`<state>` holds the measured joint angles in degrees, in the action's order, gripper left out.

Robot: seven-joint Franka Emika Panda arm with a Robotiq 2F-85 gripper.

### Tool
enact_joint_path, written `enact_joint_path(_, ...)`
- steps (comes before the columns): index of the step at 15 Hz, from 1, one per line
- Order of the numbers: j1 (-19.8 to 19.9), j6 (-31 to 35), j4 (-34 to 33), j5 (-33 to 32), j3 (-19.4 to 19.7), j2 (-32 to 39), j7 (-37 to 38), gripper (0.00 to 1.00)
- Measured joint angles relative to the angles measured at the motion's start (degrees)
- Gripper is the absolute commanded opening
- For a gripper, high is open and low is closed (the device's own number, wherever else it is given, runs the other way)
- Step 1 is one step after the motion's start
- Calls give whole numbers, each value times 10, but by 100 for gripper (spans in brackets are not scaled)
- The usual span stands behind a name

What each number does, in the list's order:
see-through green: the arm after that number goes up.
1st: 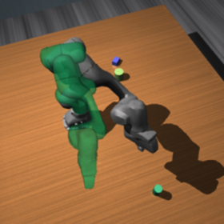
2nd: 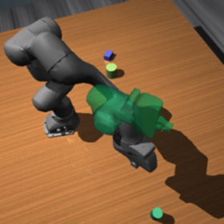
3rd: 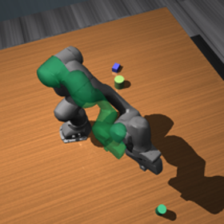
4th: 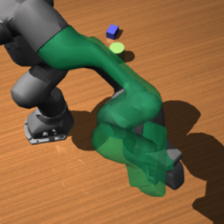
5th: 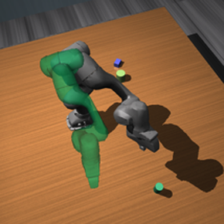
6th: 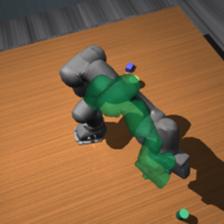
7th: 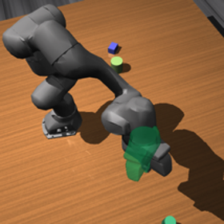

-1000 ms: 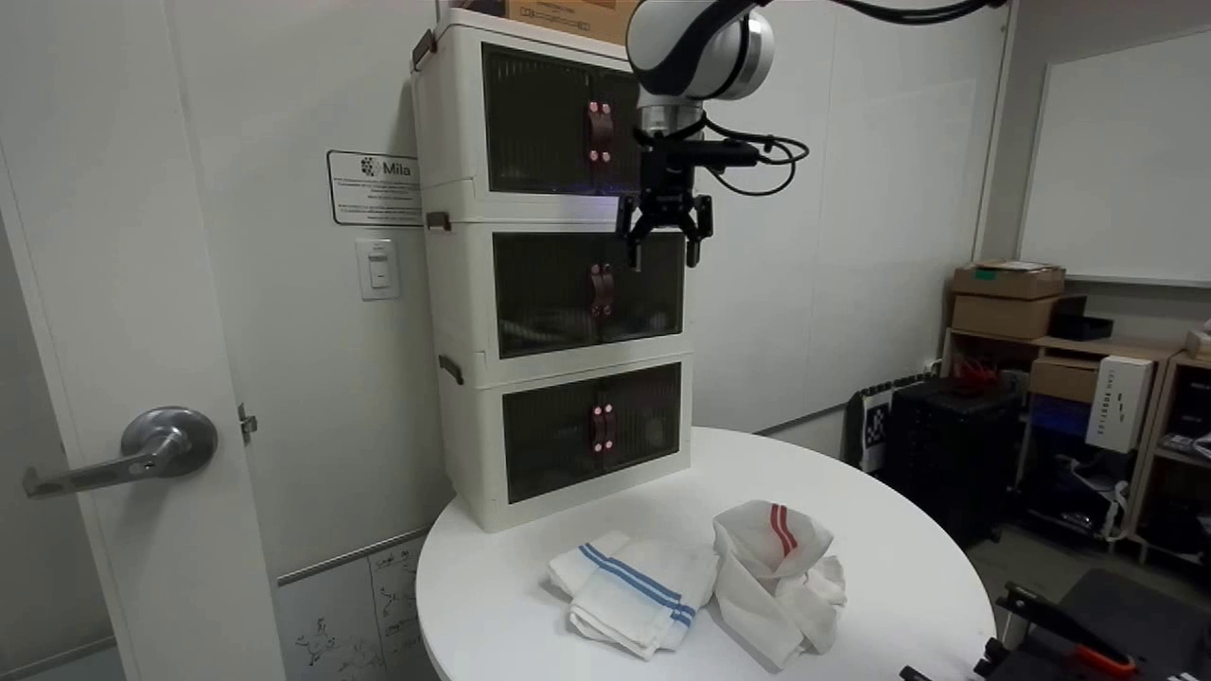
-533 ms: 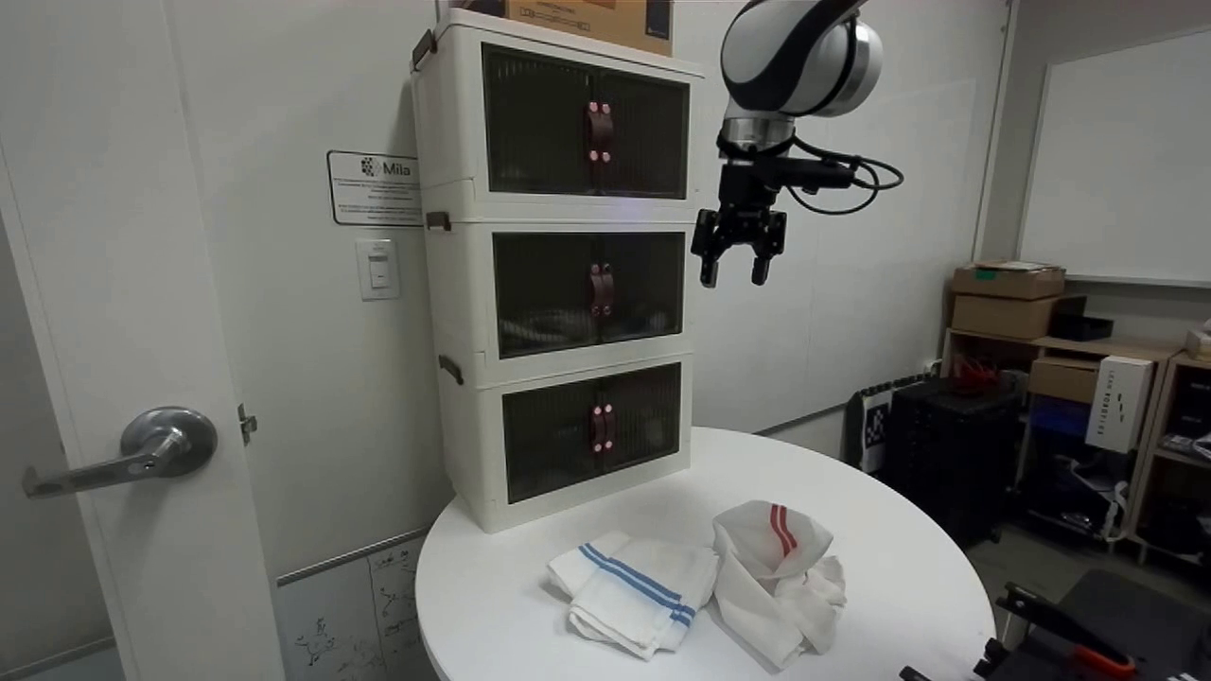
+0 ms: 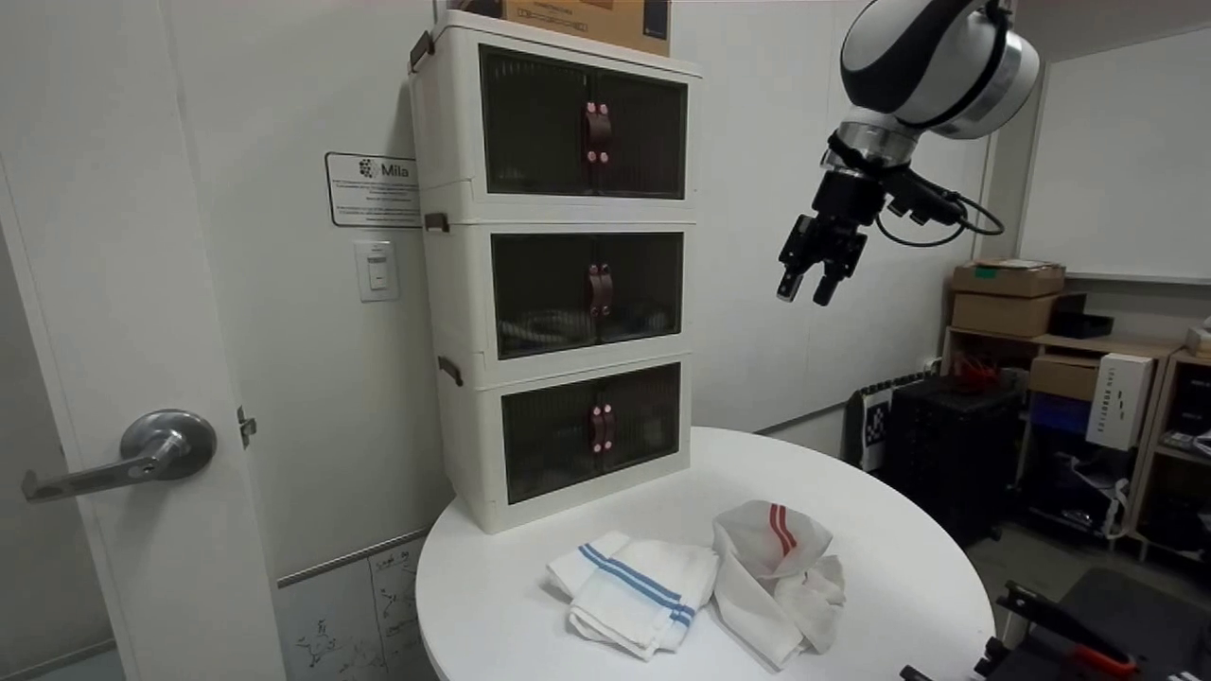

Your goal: Close the door to the middle compartment

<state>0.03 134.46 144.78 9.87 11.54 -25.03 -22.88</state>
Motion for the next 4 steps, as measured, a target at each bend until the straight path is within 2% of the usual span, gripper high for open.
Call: enact_joint_path(4, -2, 1, -8, 0, -12, 13, 6, 100)
